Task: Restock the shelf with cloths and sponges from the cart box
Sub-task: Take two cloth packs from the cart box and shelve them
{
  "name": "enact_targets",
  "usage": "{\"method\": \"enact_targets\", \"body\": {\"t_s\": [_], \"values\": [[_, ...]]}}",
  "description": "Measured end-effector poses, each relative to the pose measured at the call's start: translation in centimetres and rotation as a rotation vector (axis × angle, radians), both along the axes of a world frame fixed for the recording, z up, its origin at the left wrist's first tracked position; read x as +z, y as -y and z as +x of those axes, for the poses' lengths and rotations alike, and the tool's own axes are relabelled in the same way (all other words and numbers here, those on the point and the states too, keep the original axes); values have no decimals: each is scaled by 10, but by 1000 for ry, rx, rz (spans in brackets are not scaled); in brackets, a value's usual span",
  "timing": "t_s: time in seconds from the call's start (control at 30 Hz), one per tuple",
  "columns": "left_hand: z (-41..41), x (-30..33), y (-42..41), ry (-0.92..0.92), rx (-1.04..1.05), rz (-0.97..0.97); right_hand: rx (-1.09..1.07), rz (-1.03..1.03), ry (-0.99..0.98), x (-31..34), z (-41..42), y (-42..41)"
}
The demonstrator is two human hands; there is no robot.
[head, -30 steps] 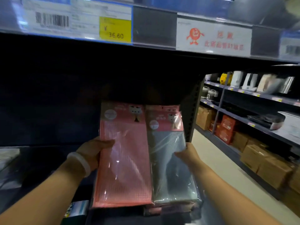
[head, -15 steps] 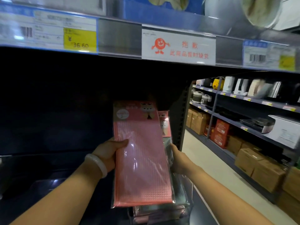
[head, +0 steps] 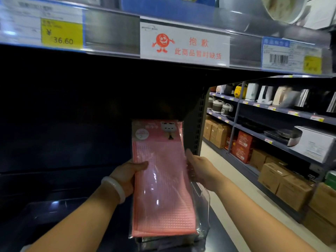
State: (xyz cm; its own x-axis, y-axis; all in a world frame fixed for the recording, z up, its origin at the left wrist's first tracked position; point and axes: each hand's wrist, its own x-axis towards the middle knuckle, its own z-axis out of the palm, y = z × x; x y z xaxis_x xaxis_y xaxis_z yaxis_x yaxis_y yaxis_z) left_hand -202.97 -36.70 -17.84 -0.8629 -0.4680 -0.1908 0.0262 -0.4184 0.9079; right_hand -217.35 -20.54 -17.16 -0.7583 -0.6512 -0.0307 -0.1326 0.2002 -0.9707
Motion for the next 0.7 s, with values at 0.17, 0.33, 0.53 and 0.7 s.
{"method": "enact_targets", "body": {"t_s": [0.17,0.33,0.53,0.7], "values": [[-25,-16,-18,204,168,-371,-111,112,-213,-22,-6,3],[-42,-36,-29,495,305,-738,-173,312,-379,-43,-9,17],[-69,-50,-24,632,286,-500,-88,272,-233,-64,-15,31],[-76,-55,-13,633,338,-477,-170,249,-98,-63,-17,39]]}}
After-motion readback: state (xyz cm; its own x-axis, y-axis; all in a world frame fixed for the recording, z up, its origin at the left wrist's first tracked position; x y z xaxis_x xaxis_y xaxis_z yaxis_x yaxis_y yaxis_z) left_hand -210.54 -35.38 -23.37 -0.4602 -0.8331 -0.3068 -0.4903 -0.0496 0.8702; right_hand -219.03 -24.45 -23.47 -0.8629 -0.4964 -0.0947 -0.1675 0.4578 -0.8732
